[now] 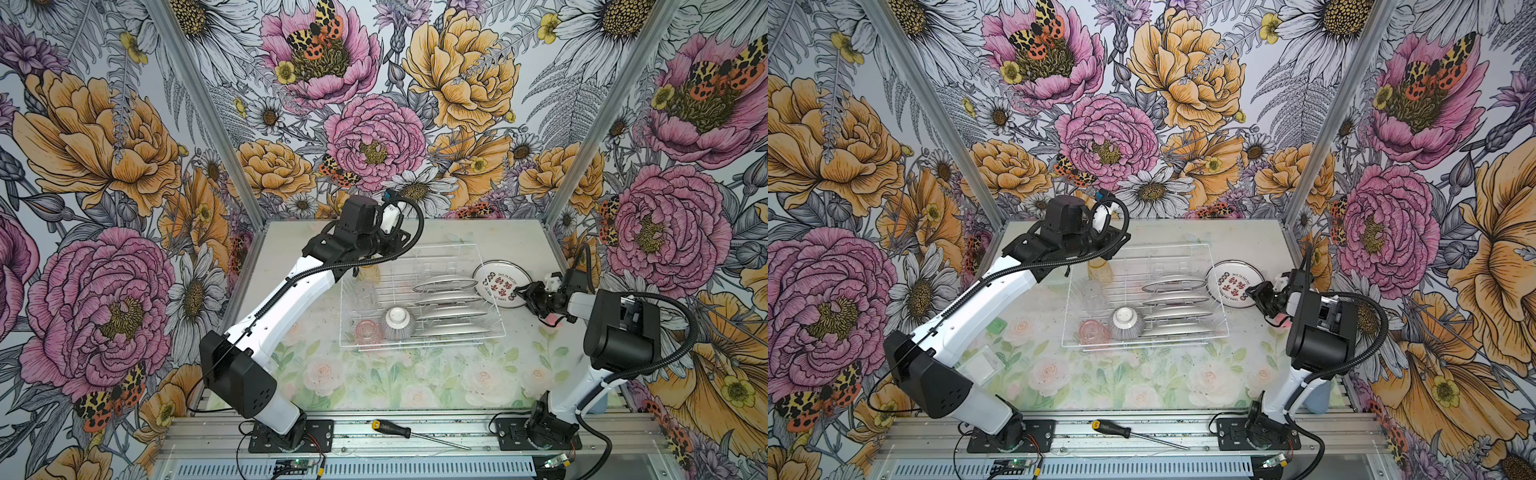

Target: Unload the mixed dishes from the dish rack

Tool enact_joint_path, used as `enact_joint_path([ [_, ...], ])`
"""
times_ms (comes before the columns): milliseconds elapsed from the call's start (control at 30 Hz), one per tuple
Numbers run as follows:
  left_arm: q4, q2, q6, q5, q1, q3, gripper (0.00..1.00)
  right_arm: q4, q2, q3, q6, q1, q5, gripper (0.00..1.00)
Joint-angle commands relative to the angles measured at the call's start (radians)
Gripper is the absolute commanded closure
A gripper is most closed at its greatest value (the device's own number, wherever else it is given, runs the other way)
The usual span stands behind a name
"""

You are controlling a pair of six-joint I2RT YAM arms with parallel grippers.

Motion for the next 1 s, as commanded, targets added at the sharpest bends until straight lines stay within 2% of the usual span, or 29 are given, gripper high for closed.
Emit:
enact_joint_path([
  [0,0.021,-0.031,0.004,0.015,0.016,-0.027,0.68,-0.067,-0.031,-0.019,-0.045,0.006,0.069,0.52],
  [300,0.026,-0.061,0.003,0.015,0.034,-0.074,0.67,-0.157,-0.091,-0.035,-0.097,0.005,0.184,0.39],
  [600,0.026,-0.083,-0.054,-0.040,0.080,-0.139,0.67,-0.199,-0.186,-0.045,-0.109,-0.012,0.208,0.38],
  [800,0.017,-0.105,-0.147,-0.102,0.149,-0.229,0.69,-0.318,-0.375,-0.022,-0.150,-0.023,0.255,0.37],
  [967,-0.060,-0.105,-0.184,-0.193,0.166,-0.292,0.80,-0.438,-0.529,0.051,-0.188,0.008,0.220,0.39],
])
